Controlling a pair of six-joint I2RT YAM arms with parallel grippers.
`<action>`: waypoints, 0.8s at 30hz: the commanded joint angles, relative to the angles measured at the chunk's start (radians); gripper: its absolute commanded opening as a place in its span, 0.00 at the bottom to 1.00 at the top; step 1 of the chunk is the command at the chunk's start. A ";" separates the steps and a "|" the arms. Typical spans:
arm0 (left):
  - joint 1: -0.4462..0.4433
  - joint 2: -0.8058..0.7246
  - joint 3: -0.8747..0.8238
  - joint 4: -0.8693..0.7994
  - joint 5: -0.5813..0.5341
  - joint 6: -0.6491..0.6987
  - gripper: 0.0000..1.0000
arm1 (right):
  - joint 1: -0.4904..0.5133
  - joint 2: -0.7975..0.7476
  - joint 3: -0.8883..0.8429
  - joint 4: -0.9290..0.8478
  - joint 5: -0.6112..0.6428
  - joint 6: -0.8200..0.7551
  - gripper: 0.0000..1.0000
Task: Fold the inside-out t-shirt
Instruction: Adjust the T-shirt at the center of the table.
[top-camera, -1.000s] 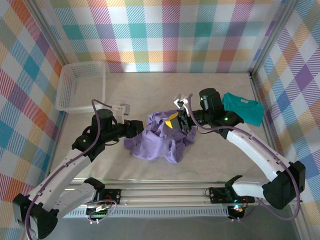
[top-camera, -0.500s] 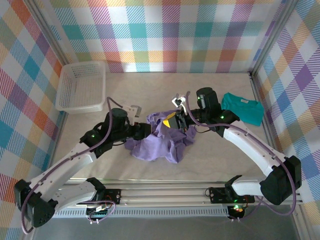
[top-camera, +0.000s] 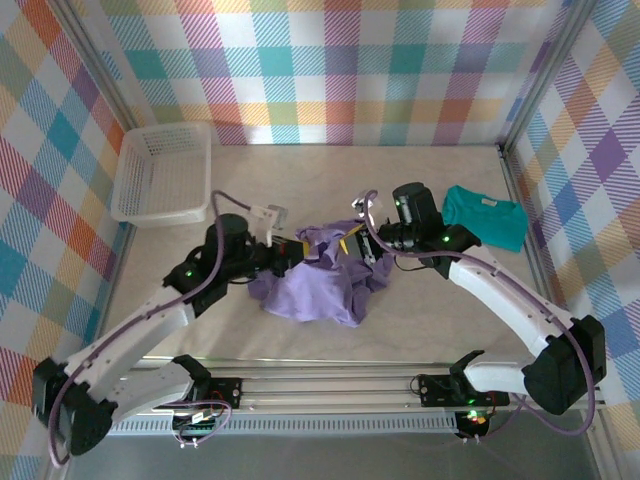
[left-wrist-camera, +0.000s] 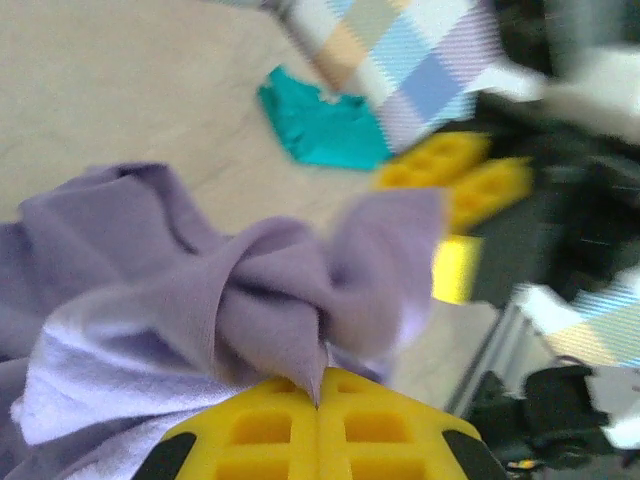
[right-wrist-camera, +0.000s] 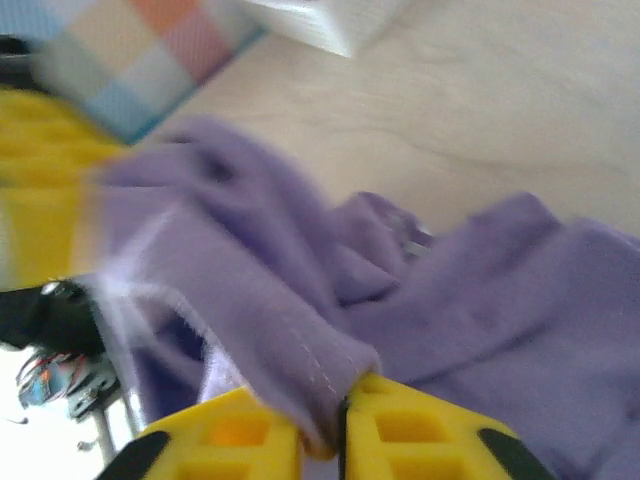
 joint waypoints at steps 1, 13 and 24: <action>0.025 -0.072 -0.064 0.153 0.155 -0.043 0.00 | 0.003 0.068 0.100 -0.112 0.176 0.026 0.23; 0.060 -0.038 -0.051 0.175 0.109 -0.129 0.00 | 0.085 -0.164 -0.096 0.144 -0.263 -0.097 0.39; 0.059 -0.063 -0.047 0.131 0.093 -0.116 0.00 | 0.103 0.023 -0.054 0.304 -0.420 -0.017 0.42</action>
